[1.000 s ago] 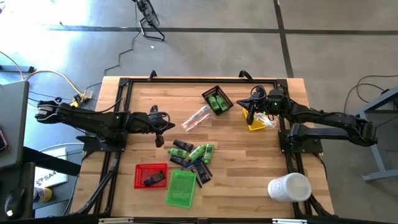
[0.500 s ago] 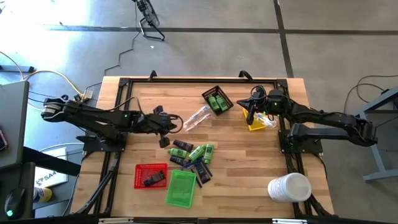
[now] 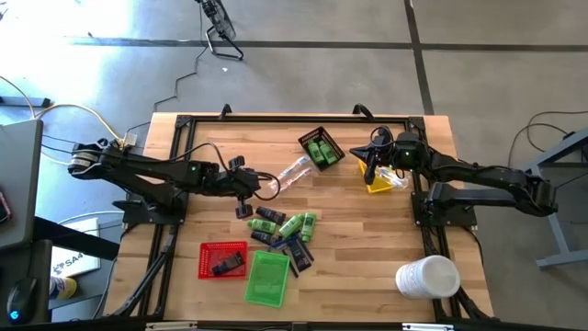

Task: Pick & Place Travel size toiletries
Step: Put the shave cream into the red bin

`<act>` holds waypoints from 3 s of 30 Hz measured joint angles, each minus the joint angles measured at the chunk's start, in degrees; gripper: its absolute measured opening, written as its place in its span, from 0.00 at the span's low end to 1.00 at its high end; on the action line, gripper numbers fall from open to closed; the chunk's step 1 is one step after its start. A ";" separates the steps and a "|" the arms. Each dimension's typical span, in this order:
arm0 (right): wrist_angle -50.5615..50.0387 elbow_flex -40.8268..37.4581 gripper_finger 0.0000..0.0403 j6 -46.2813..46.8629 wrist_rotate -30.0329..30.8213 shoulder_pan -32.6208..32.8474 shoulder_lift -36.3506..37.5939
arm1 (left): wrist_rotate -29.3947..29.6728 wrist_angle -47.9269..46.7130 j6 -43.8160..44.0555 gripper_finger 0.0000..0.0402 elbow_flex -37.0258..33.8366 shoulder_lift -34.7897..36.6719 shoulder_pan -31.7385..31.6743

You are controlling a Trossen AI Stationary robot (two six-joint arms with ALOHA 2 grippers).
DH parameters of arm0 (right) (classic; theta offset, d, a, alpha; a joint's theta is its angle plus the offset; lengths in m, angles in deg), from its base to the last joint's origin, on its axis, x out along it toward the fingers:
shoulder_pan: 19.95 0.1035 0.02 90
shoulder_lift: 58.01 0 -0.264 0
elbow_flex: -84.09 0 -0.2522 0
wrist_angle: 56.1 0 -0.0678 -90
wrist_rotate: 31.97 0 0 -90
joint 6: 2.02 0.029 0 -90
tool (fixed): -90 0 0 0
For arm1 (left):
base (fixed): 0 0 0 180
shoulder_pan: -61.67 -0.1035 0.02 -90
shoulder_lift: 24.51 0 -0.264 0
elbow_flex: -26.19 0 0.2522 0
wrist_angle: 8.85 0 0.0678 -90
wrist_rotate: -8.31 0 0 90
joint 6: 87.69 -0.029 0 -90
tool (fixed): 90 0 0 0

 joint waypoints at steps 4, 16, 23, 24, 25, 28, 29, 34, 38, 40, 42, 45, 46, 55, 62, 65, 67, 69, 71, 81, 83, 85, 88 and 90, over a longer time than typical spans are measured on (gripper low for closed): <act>0.00 0.00 0.01 0.00 0.00 0.00 0.00 | -0.42 -0.82 -0.05 0.00 0.00 0.00 0.00; 0.00 0.00 0.01 0.00 0.00 0.00 0.00 | -0.28 -2.39 -4.46 0.29 -0.02 0.00 0.00; 0.00 0.00 0.01 0.00 0.00 0.02 0.00 | -2.38 -2.37 -4.25 0.52 -0.04 0.00 -0.02; 0.00 0.00 0.01 0.00 0.00 0.00 0.00 | -3.17 -2.36 -4.00 0.53 -0.04 0.00 -0.02; -0.02 0.00 0.01 0.00 0.00 0.02 0.00 | -3.69 -2.34 -3.91 0.55 -0.04 0.00 -0.02; 0.00 0.00 0.01 0.00 0.00 0.01 0.00 | -3.85 -2.33 -3.91 0.57 -0.04 0.00 -0.02; 0.00 0.00 0.01 0.00 0.00 0.01 0.00 | -3.86 -2.32 -3.91 0.57 -0.04 0.00 -0.02; 0.00 0.00 0.01 0.00 0.00 0.02 0.00 | -3.87 -2.32 -3.89 0.57 -0.07 0.00 -0.02; -0.01 0.01 0.01 0.00 0.00 0.01 0.00 | -4.04 -2.14 -4.41 0.57 -0.07 -0.80 -0.02; 0.00 0.00 0.01 0.00 0.00 0.02 0.00 | -4.77 -1.99 -5.38 0.57 -0.11 -1.77 -0.02; -0.01 0.02 0.01 0.00 0.00 0.02 0.00 | -6.04 -1.40 -5.86 0.57 -0.11 -3.18 -0.02; -0.02 0.02 0.01 0.00 0.00 0.02 -0.02 | -7.80 -0.18 -7.23 0.57 -0.11 -5.68 -0.02; -0.01 0.02 0.01 0.00 0.00 0.02 -0.02 | -8.10 -0.25 -7.78 0.57 -0.11 -6.44 -0.02; -0.02 0.04 0.01 0.00 0.00 0.02 -0.02 | -9.68 -0.27 -8.42 0.57 -0.11 -13.71 -0.02; -0.04 0.04 0.01 0.00 0.00 0.02 -0.02 | -12.20 1.10 -9.13 0.57 -0.12 -19.86 0.00; -0.04 0.04 0.01 0.01 0.00 0.02 -0.04 | -12.17 2.77 -10.25 0.57 -0.11 -22.05 -0.02; -0.05 0.04 0.01 0.00 0.00 0.02 -0.04 | -12.17 2.98 -10.60 0.57 -0.11 -23.28 -0.02; -0.17 0.04 0.01 0.00 0.00 0.02 -0.04 | -12.21 3.98 -11.21 0.57 -0.11 -24.24 -0.02; -0.19 0.04 0.01 0.00 0.00 0.02 -0.04 | -12.92 3.77 -11.41 0.57 -0.11 -24.85 -0.02; -0.22 0.04 0.01 0.02 0.00 0.02 -0.04 | -13.71 3.75 -11.41 0.57 -0.02 -25.39 -0.02; -0.24 0.04 0.01 0.02 0.00 0.01 -0.04 | -13.73 3.75 -11.41 0.57 -0.02 -25.40 -0.02; -0.22 0.04 0.01 0.02 0.00 0.02 -0.04 | -13.75 3.75 -11.41 0.57 -0.02 -25.40 -0.02; -0.22 0.04 0.01 0.00 0.00 0.02 -0.04 | -13.80 3.75 -11.41 0.57 -0.02 -25.42 -0.02; -0.22 0.04 0.01 0.02 0.00 0.00 -0.04 | -13.94 3.73 -11.41 0.57 -0.02 -25.44 -0.02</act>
